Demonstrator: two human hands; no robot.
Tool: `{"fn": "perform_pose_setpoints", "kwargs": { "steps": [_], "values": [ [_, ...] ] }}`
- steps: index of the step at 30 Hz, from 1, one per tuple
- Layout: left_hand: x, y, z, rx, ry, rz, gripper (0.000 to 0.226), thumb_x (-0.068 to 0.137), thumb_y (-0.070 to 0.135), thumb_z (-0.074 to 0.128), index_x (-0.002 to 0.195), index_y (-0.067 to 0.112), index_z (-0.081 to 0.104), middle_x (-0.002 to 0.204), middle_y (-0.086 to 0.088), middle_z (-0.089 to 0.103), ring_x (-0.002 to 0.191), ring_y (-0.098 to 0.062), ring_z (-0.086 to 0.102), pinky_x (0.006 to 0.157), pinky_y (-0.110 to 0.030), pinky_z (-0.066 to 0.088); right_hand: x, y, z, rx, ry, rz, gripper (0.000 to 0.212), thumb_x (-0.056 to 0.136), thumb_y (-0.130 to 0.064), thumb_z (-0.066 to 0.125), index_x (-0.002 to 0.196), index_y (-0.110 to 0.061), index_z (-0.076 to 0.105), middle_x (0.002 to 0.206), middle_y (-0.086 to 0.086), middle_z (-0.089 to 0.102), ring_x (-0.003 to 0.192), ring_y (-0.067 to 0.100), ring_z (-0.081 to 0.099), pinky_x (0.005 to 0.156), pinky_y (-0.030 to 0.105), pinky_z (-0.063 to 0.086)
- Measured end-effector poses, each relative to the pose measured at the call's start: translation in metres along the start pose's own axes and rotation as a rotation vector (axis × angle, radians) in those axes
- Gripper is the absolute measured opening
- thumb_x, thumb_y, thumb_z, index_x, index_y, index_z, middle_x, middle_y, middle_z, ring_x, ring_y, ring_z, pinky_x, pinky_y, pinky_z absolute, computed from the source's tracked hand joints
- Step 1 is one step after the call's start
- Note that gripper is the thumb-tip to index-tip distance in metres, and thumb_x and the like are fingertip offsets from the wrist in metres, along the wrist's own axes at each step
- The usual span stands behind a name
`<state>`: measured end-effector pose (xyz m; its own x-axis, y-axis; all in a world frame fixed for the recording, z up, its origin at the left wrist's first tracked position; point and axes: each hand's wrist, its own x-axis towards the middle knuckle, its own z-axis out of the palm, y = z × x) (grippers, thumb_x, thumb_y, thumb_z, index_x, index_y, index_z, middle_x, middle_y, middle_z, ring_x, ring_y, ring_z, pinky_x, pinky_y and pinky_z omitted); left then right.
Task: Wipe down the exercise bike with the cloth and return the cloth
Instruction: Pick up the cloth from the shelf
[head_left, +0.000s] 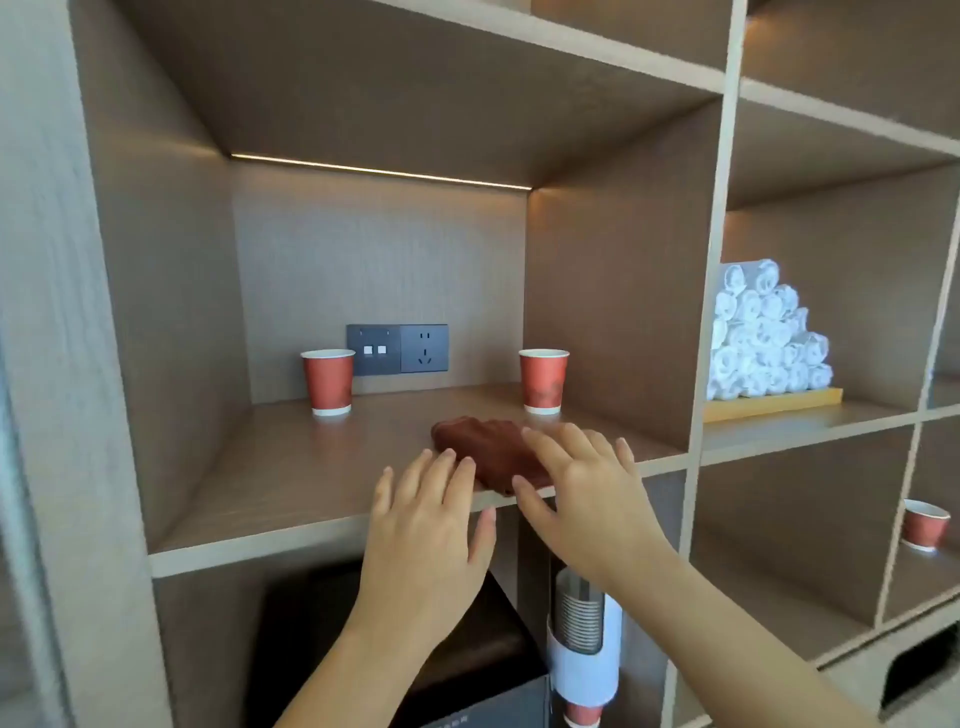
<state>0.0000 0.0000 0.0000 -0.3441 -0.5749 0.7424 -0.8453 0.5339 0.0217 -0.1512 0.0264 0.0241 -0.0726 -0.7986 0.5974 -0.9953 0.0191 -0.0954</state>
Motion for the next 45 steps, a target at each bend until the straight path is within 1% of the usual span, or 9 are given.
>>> {"fn": "perform_pose_setpoints", "kwargs": {
  "steps": [5,13,18,24,25,29,36,39,45],
  "values": [
    [0.017,-0.030,0.011,-0.002,0.020,0.007,0.038,0.082,0.030,0.062,0.112,0.007,0.064,0.115,-0.013,0.065,0.110,-0.032,0.059,0.092,-0.054,0.042,0.031,-0.008,0.026,0.098,-0.015,-0.083,0.050,0.090,-0.049,0.040,0.137,-0.031,0.038,0.145,-0.008,0.039,0.133,0.017,0.033,0.113,0.047,0.018],
    [0.017,-0.042,0.018,0.023,0.052,0.071,0.045,0.086,0.038,0.039,0.108,0.009,0.066,0.111,-0.010,0.068,0.105,-0.029,0.062,0.088,-0.049,0.047,0.030,0.003,0.035,0.202,0.078,-0.227,0.039,0.085,-0.034,0.049,0.120,-0.023,0.061,0.120,-0.003,0.064,0.110,0.020,0.058,0.091,0.040,0.045],
    [0.016,-0.044,0.019,-0.018,0.054,0.055,0.052,0.086,0.039,0.032,0.109,0.008,0.066,0.111,-0.011,0.068,0.104,-0.029,0.062,0.087,-0.047,0.048,0.025,0.026,0.020,0.309,-0.029,-0.330,0.038,0.086,-0.024,0.057,0.123,-0.022,0.058,0.126,-0.007,0.058,0.116,0.012,0.053,0.097,0.038,0.042],
    [0.015,-0.046,0.021,-0.004,0.074,0.041,0.053,0.086,0.040,0.032,0.111,0.006,0.064,0.112,-0.013,0.067,0.105,-0.031,0.061,0.087,-0.047,0.048,0.052,0.030,-0.004,0.342,-0.295,-0.374,0.043,0.087,-0.035,0.058,0.129,-0.031,0.050,0.135,-0.012,0.047,0.124,-0.004,0.037,0.107,0.015,0.028],
    [0.014,-0.047,0.021,0.008,0.079,0.026,0.053,0.087,0.040,0.032,0.111,0.006,0.064,0.112,-0.014,0.066,0.105,-0.032,0.061,0.087,-0.048,0.048,0.061,0.026,-0.006,0.350,-0.323,-0.369,0.045,0.087,-0.041,0.054,0.131,-0.033,0.048,0.137,-0.011,0.045,0.126,-0.003,0.035,0.108,0.018,0.027],
    [0.011,-0.050,0.024,0.036,0.109,0.000,0.053,0.087,0.041,0.033,0.112,0.006,0.064,0.113,-0.015,0.066,0.106,-0.033,0.061,0.088,-0.048,0.047,0.090,0.003,0.005,0.237,-0.427,-0.346,0.049,0.087,-0.050,0.048,0.134,-0.045,0.036,0.147,-0.015,0.031,0.138,0.008,0.022,0.114,0.054,0.013],
    [0.006,-0.054,0.032,0.067,0.172,0.029,0.047,0.088,0.037,0.037,0.112,0.008,0.064,0.116,-0.011,0.065,0.108,-0.029,0.060,0.089,-0.045,0.045,0.098,0.001,0.021,0.265,-0.677,-0.336,0.055,0.080,-0.061,0.048,0.129,-0.063,0.024,0.151,-0.028,0.008,0.140,0.001,0.009,0.117,0.036,0.011],
    [0.006,-0.053,0.034,0.067,0.188,0.017,0.046,0.088,0.037,0.037,0.113,0.008,0.063,0.116,-0.010,0.065,0.108,-0.027,0.060,0.090,-0.044,0.044,0.097,0.001,0.019,0.254,-0.674,-0.364,0.061,0.070,-0.069,0.041,0.129,-0.062,0.027,0.150,-0.028,0.012,0.139,0.002,0.012,0.117,0.039,0.014],
    [0.006,-0.047,0.032,0.067,0.171,-0.041,0.045,0.089,0.037,0.037,0.113,0.010,0.063,0.117,-0.006,0.065,0.109,-0.023,0.059,0.089,-0.042,0.042,0.088,0.015,0.017,0.293,-0.611,-0.533,0.050,0.075,-0.066,0.044,0.123,-0.065,0.030,0.141,-0.022,0.029,0.133,0.008,0.026,0.112,0.040,0.026]
  ]
}}
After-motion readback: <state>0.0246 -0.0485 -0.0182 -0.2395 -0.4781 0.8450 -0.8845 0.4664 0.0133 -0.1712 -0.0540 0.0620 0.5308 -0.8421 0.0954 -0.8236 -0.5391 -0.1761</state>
